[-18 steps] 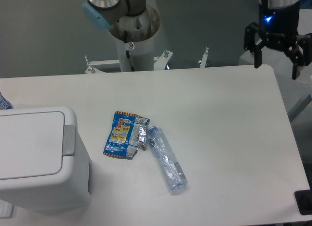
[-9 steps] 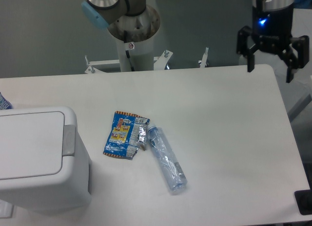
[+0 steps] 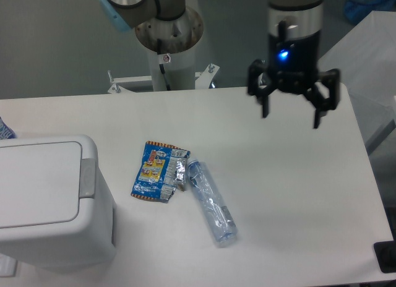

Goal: Open the trash can
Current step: 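Move the open gripper across the table toward the trash can lid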

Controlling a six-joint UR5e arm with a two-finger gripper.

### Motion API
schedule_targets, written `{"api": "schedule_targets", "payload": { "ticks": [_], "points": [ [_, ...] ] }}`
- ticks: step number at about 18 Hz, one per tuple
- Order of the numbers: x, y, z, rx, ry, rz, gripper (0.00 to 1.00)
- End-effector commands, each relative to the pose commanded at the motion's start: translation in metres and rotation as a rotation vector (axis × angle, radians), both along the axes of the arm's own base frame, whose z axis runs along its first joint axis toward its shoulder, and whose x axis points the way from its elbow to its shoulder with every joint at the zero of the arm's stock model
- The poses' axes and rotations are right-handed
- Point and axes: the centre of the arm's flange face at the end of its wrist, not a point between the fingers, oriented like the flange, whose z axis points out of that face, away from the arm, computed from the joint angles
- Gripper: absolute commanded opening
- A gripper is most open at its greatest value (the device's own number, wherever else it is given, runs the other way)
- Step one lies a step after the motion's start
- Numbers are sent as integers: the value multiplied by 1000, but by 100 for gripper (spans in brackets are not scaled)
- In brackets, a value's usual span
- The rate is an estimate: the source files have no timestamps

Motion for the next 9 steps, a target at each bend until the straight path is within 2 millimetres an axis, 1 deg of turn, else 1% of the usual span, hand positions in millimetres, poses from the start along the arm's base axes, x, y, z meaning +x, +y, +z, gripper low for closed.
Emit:
{"api": "schedule_targets", "payload": {
  "ticks": [1,2,4,7,9],
  "points": [
    [5,10,-1,34,-14,50,100],
    [15,22,-1,69,-26,85,100],
    [35,39,-1,113,-69,149,100],
    [61,60,-6,168,-138,243,100],
    [74,68,-5,207,-191,329,100]
  ]
}}
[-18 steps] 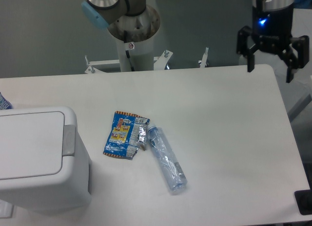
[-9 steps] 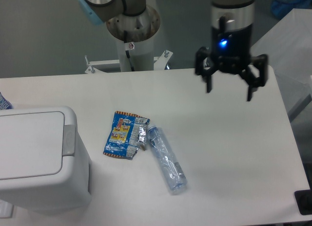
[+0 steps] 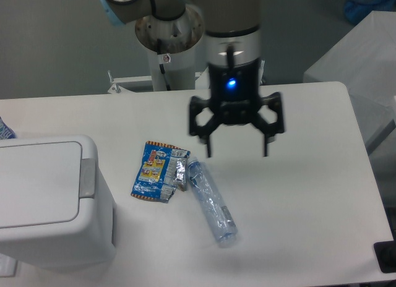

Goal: Open the trash can
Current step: 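Move the open gripper across the table toward the trash can lid, then lower the gripper onto the lid edge and hook it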

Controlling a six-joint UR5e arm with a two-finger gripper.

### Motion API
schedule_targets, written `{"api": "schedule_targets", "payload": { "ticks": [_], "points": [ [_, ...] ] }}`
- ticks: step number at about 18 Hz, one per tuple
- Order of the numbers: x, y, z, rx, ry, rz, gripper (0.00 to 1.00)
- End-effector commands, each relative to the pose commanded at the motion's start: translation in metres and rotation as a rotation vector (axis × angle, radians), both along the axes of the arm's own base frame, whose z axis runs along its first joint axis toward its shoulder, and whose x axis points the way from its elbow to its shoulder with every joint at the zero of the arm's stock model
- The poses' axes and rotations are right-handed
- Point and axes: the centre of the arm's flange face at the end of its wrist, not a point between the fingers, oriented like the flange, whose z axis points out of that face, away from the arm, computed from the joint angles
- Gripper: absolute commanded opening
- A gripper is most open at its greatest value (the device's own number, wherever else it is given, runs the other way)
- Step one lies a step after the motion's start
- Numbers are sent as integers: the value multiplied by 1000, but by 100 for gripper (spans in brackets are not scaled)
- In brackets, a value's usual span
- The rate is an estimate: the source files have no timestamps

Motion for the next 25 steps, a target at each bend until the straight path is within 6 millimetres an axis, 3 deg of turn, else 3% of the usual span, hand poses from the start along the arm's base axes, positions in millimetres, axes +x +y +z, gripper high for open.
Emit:
{"api": "schedule_targets", "payload": {
  "ticks": [7,12,16,25],
  "points": [
    [55,32,-7,60,-126,103,100],
    [79,44,-23,51,-178,129,100],
    [93,61,-42,26,-194,99,100],
    [103,71,-61,-4,-212,80,100]
  ]
}}
